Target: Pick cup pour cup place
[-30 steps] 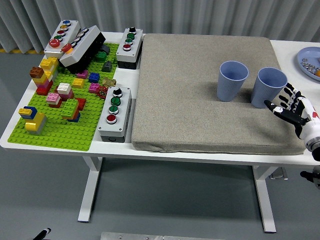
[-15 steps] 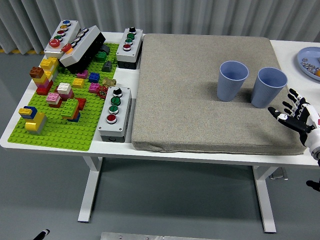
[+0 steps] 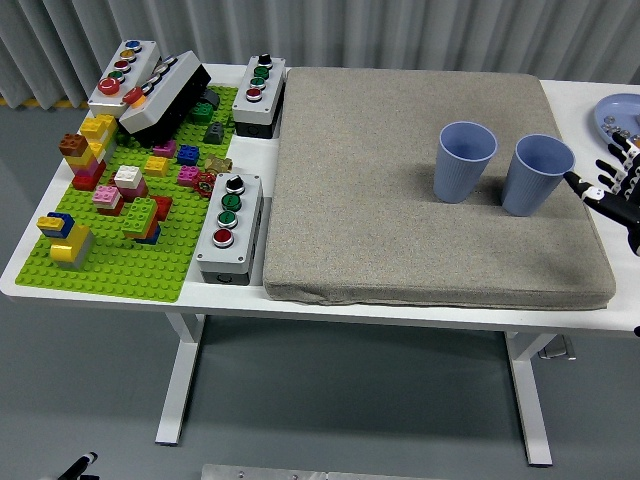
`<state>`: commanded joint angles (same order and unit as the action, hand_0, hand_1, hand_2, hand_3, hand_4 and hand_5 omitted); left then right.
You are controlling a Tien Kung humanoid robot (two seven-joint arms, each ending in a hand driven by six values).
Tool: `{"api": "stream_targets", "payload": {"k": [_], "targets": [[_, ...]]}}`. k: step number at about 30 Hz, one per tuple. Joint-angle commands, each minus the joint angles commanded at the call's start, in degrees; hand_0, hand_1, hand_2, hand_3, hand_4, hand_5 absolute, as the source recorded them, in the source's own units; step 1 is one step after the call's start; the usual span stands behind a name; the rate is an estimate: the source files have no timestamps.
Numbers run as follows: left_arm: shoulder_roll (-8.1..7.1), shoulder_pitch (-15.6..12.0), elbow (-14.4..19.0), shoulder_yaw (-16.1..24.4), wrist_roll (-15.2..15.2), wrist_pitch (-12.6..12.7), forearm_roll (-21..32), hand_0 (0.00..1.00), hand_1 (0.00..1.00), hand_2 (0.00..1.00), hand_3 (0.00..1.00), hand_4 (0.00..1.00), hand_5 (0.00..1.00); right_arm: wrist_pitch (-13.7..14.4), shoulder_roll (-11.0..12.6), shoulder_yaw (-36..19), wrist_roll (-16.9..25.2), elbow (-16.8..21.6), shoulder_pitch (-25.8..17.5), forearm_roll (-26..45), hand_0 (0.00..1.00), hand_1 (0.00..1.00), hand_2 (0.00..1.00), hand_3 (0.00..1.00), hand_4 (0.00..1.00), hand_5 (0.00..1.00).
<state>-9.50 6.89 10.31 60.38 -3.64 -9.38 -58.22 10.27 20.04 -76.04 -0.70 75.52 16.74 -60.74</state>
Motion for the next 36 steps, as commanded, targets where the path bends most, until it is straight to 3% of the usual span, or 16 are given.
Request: {"api": "stream_targets", "payload": {"k": [6, 9, 10, 15, 16, 21, 22, 27, 28, 36], "targets": [[-0.37, 0.3, 0.0, 0.2, 0.0, 0.0, -0.2, 0.853, 0.834, 0.857, 0.773, 0.637, 0.980, -0.3, 2.5, -0.6, -1.2, -0.5, 5.0, 0.5, 0.964, 0.919, 0.990, 0.975, 0.871, 0.379], [-0.21, 0.5, 0.0, -0.1, 0.1, 0.0, -0.1, 0.853, 0.834, 0.857, 0.773, 0.637, 0.980, 0.7, 2.7, -1.2, -0.9, -3.8, 9.4, 1.1, 0.964, 0.919, 0.990, 0.975, 0.871, 0.379], [-0.05, 0.5, 0.0, -0.2, 0.1, 0.0, 0.1, 0.853, 0.834, 0.857, 0.773, 0.638, 0.980, 1.4, 2.5, -1.6, -0.4, -5.2, 10.8, 1.6, 0.921, 0.859, 0.900, 0.893, 0.862, 0.399], [0.68, 0.7, 0.0, -1.3, 0.2, 0.1, 0.9, 0.853, 0.834, 0.857, 0.773, 0.638, 0.980, 5.3, 0.7, -3.5, 2.6, -13.9, 18.5, 4.0, 0.921, 0.859, 0.900, 0.893, 0.862, 0.399], [0.79, 0.7, 0.0, -1.6, 0.3, 0.1, 1.1, 0.852, 0.834, 0.857, 0.772, 0.639, 0.979, 6.1, 0.2, -3.8, 3.2, -15.7, 19.8, 4.6, 0.889, 0.799, 0.799, 0.830, 0.842, 0.529], [1.20, 0.9, 0.0, -2.7, 0.4, 0.0, 1.9, 0.852, 0.834, 0.857, 0.772, 0.639, 0.979, 10.6, -1.9, -4.2, 5.5, -23.4, 24.5, 6.8, 0.889, 0.799, 0.799, 0.830, 0.842, 0.529], [1.22, 1.0, 0.0, -2.8, 0.4, 0.0, 2.0, 0.852, 0.835, 0.856, 0.772, 0.639, 0.980, 10.8, -1.9, -4.2, 5.6, -23.8, 24.7, 6.8, 0.851, 0.756, 0.740, 0.789, 0.825, 0.771], [1.33, 1.2, 0.0, -3.2, 0.5, -0.1, 2.3, 0.852, 0.835, 0.856, 0.772, 0.639, 0.980, 12.2, -3.0, -3.6, 5.1, -26.5, 26.1, 6.8, 0.851, 0.756, 0.740, 0.789, 0.825, 0.771], [1.34, 1.2, 0.0, -3.3, 0.5, -0.1, 2.3, 0.851, 0.835, 0.856, 0.771, 0.639, 0.980, 12.1, -3.0, -3.5, 4.8, -26.3, 26.1, 6.6, 0.841, 0.741, 0.718, 0.761, 0.817, 0.998], [1.34, 1.0, 0.0, -3.6, 0.5, -0.1, 2.4, 0.852, 0.835, 0.855, 0.771, 0.639, 0.980, 11.4, -3.2, -3.1, 3.9, -26.2, 25.9, 5.8, 0.841, 0.742, 0.723, 0.765, 0.823, 0.998]]}}
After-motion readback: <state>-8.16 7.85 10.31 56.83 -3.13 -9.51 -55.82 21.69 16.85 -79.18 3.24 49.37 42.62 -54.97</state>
